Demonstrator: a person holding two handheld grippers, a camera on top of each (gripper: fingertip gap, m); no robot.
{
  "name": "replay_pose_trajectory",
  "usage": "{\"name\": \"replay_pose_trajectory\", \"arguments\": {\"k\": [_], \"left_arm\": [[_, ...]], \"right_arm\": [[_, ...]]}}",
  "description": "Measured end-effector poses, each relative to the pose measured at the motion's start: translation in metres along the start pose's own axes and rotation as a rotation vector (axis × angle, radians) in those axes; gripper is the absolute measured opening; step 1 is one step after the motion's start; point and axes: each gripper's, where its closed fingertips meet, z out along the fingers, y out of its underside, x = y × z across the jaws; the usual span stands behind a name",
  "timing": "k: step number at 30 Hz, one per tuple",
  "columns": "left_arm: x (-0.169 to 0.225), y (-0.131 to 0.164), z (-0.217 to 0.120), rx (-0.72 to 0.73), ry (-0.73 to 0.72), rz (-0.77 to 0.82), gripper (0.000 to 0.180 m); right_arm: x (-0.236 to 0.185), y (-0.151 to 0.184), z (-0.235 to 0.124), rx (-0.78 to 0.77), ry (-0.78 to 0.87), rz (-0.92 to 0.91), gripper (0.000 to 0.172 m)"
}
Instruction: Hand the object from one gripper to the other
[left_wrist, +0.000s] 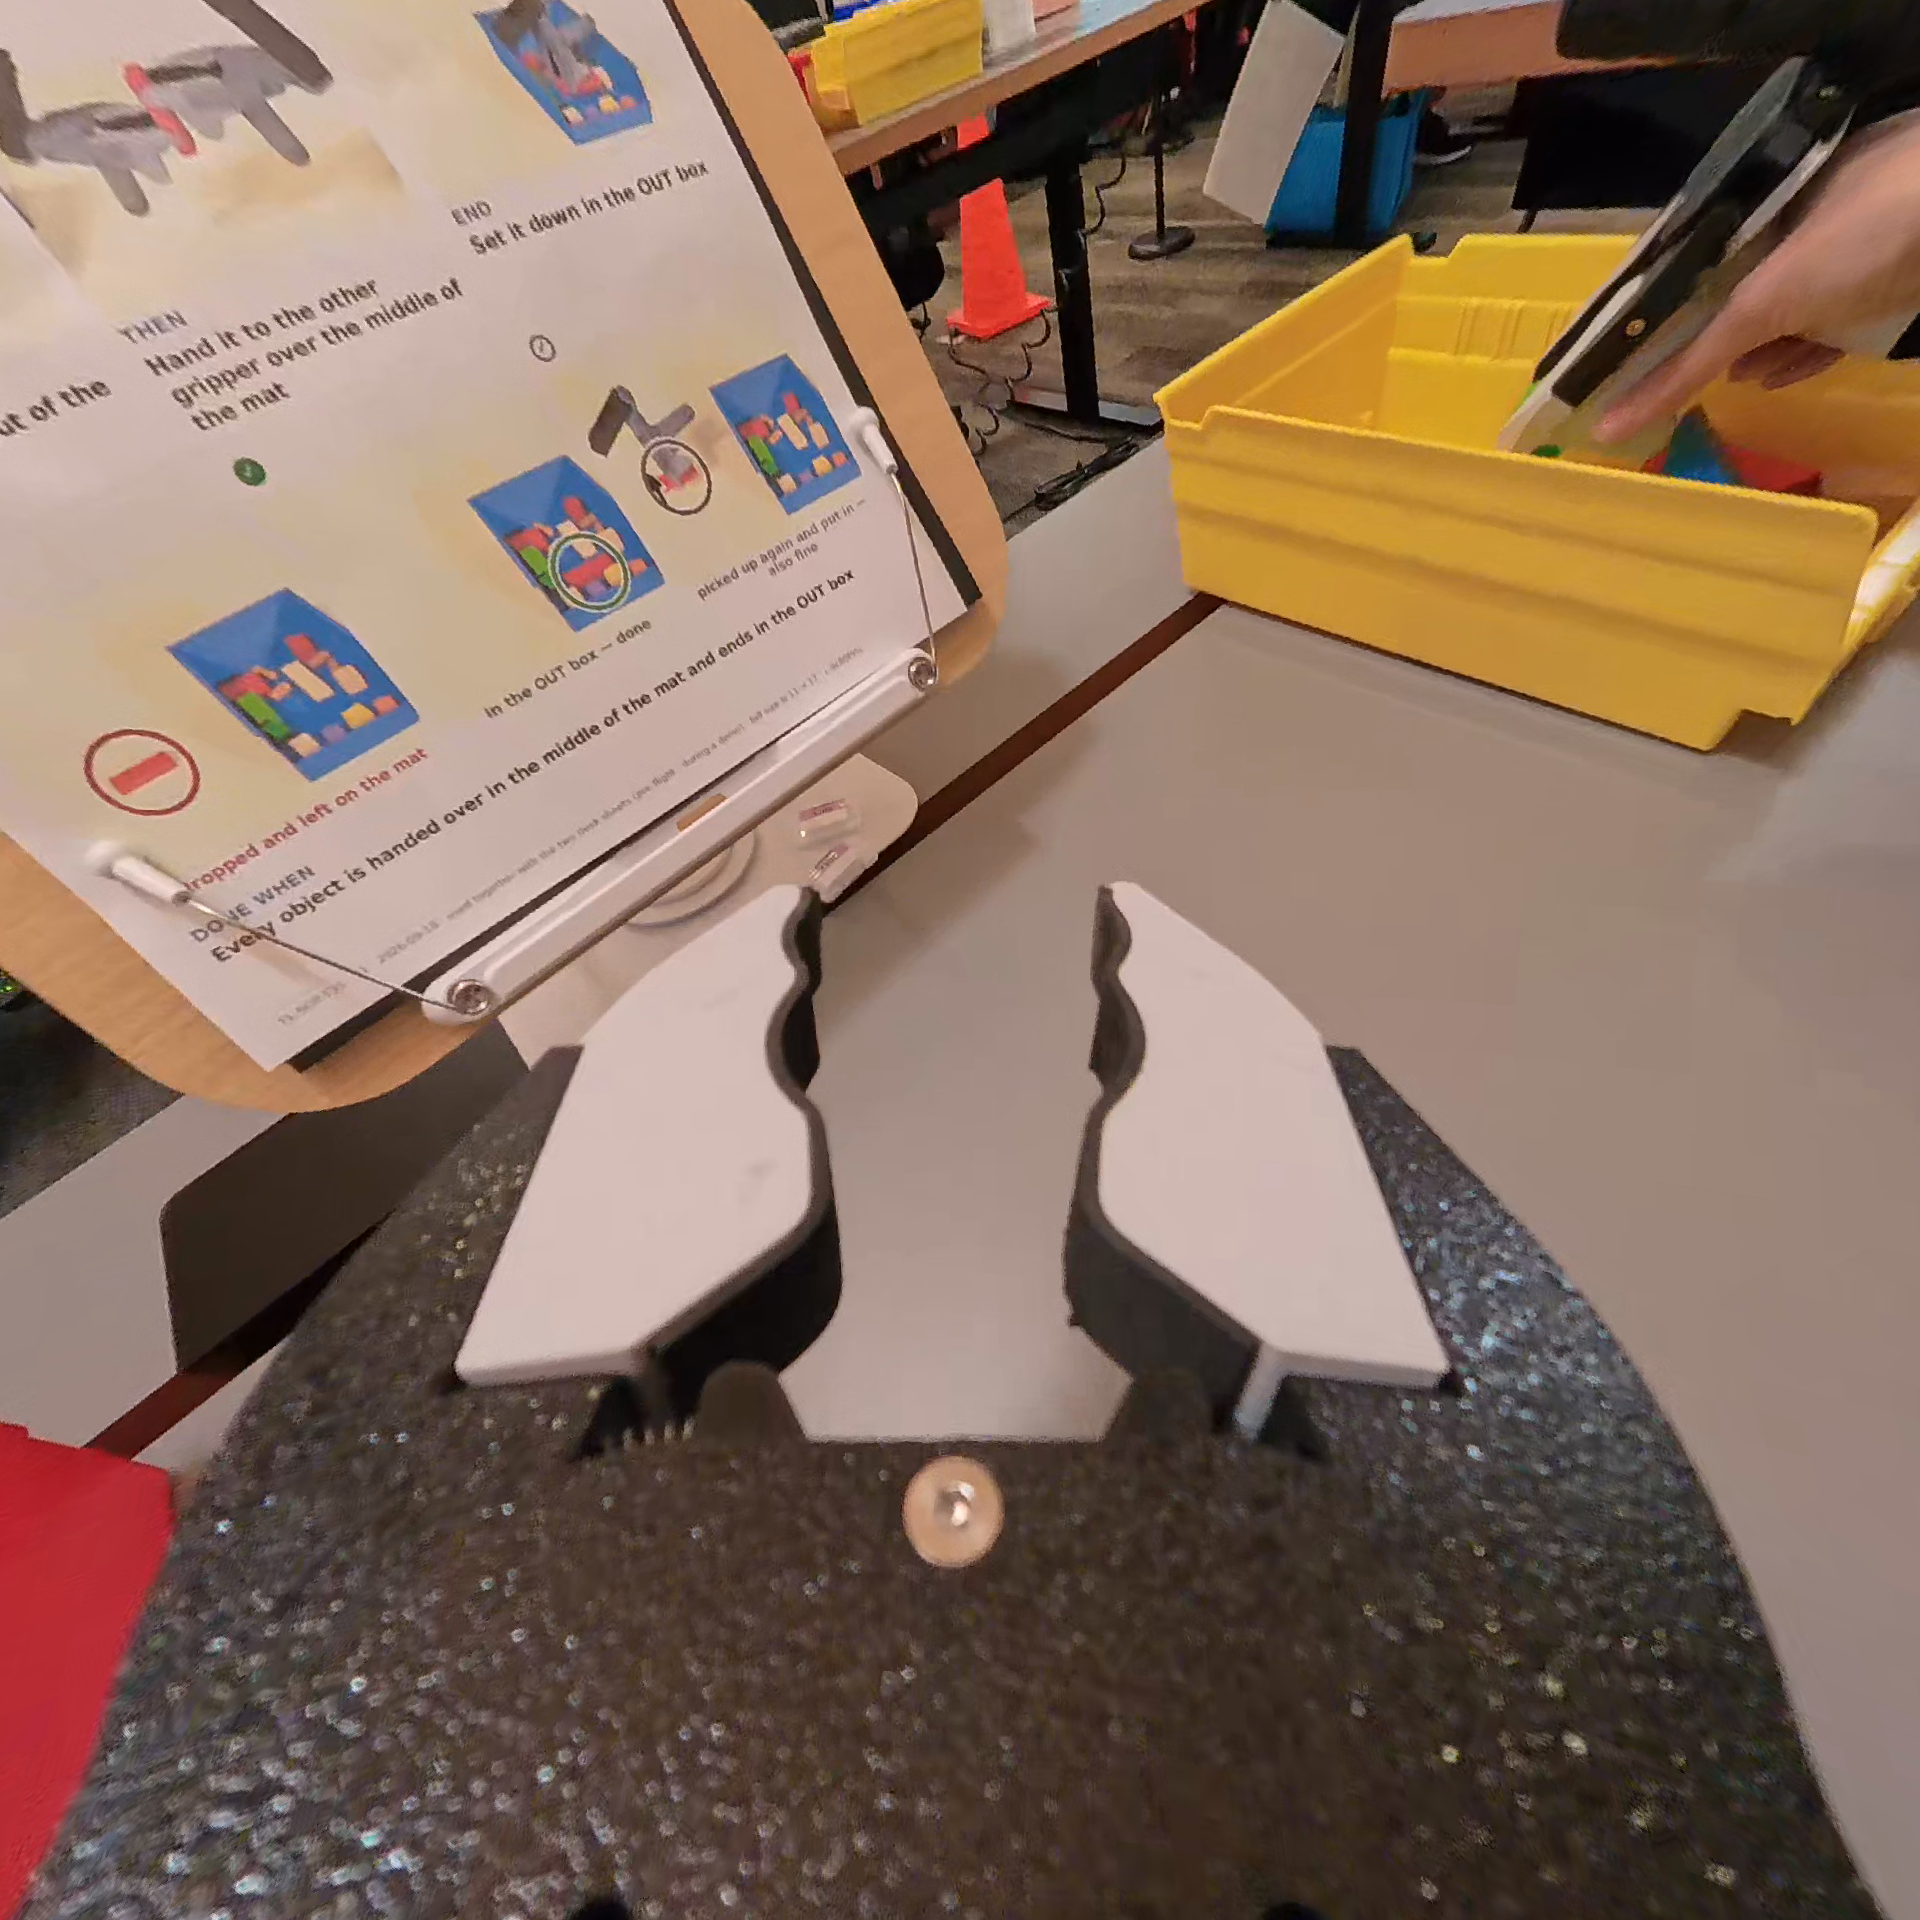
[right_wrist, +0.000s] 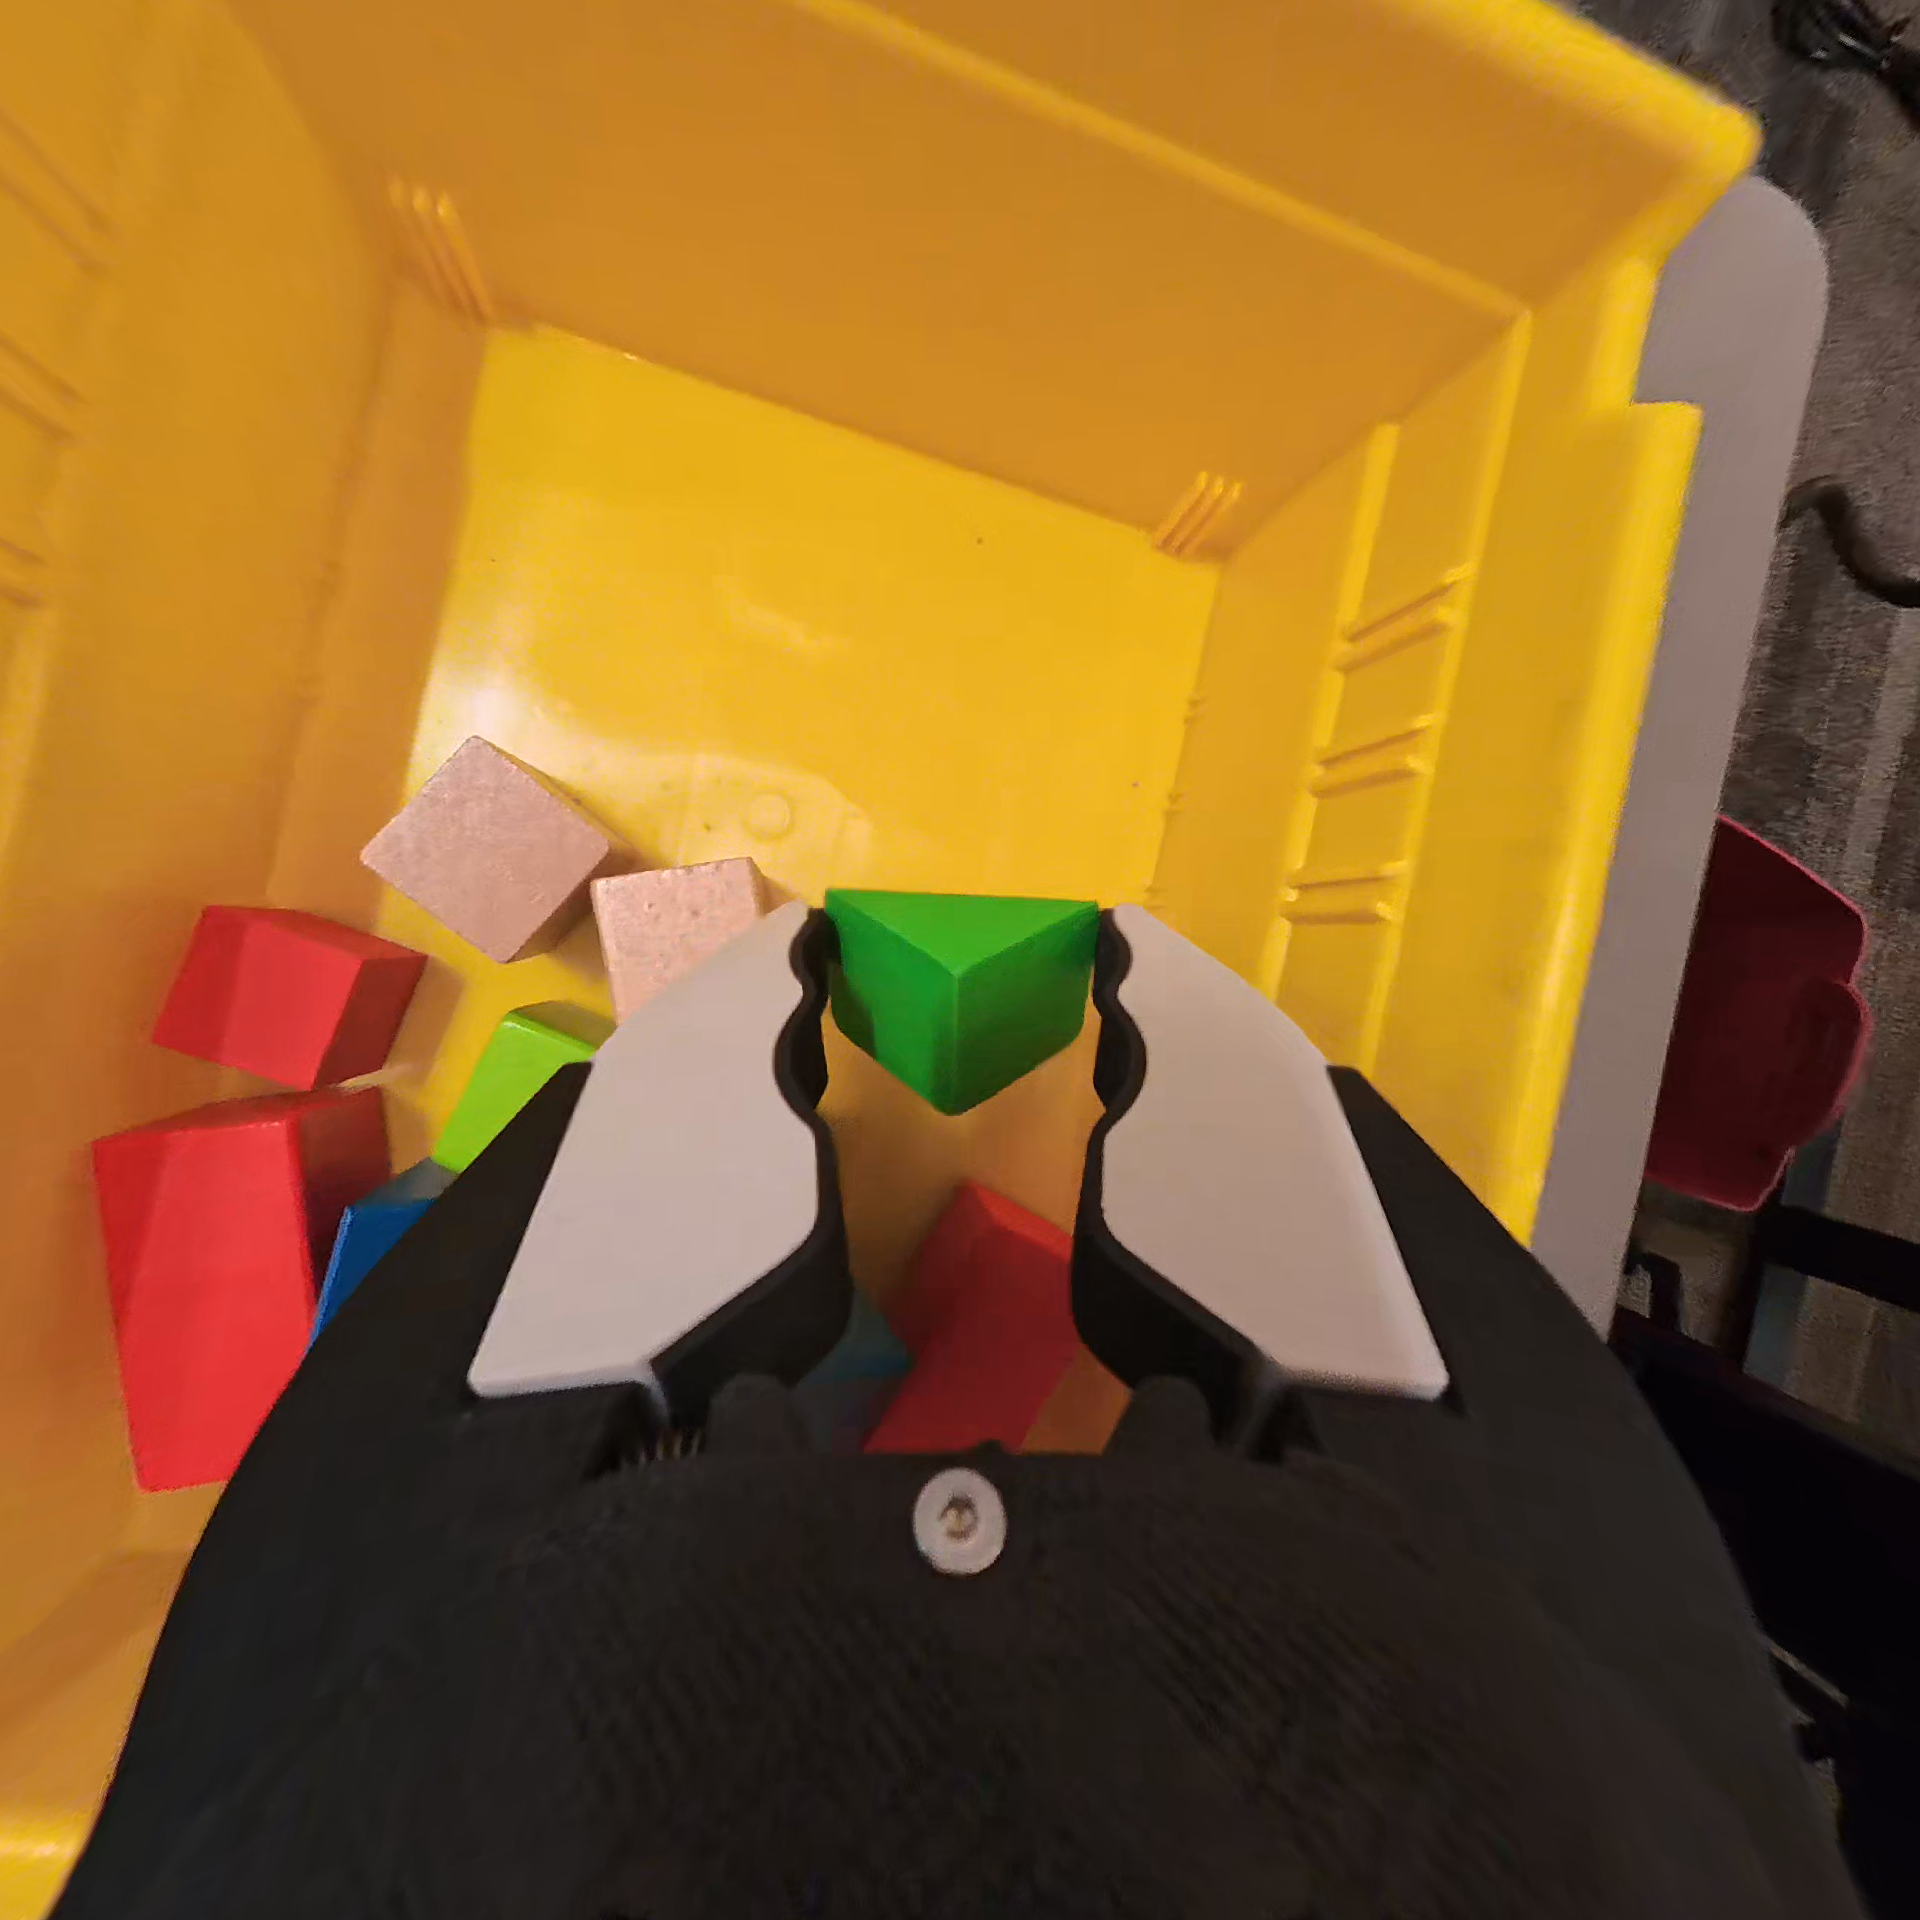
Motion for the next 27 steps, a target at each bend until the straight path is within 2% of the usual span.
{"name": "replay_pose_trajectory", "arguments": {"k": [2,6,9,13,18,22,25,27], "left_arm": [[0.001,0.002,0.001,-0.014,0.005,0.003,0.05],[-0.004,0.002,-0.002,-0.015,-0.013,-0.009,0.049],[-0.012,-0.003,-0.009,0.005,-0.039,-0.018,0.049],[-0.033,-0.01,-0.029,0.029,-0.108,-0.027,0.049],[-0.082,-0.001,-0.071,0.025,-0.261,-0.083,0.048],[-0.145,0.031,-0.115,-0.122,-0.406,-0.071,0.048],[-0.203,0.064,-0.144,-0.327,-0.443,-0.059,0.056],[-0.242,0.084,-0.159,-0.45,-0.455,-0.108,0.062]], "right_arm": [[-0.002,0.005,0.003,-0.028,-0.003,-0.022,0.061],[-0.002,0.01,0.003,-0.045,0.021,-0.062,0.063],[0.001,0.002,-0.016,-0.003,0.077,-0.066,0.069],[-0.005,-0.036,-0.068,0.236,0.111,-0.015,0.067],[-0.061,-0.082,-0.144,0.602,-0.021,-0.014,0.063],[-0.124,-0.105,-0.191,0.793,-0.164,-0.077,0.059],[-0.172,-0.113,-0.216,0.889,-0.294,-0.109,0.058],[-0.204,-0.116,-0.226,0.936,-0.41,-0.105,0.057]]}}
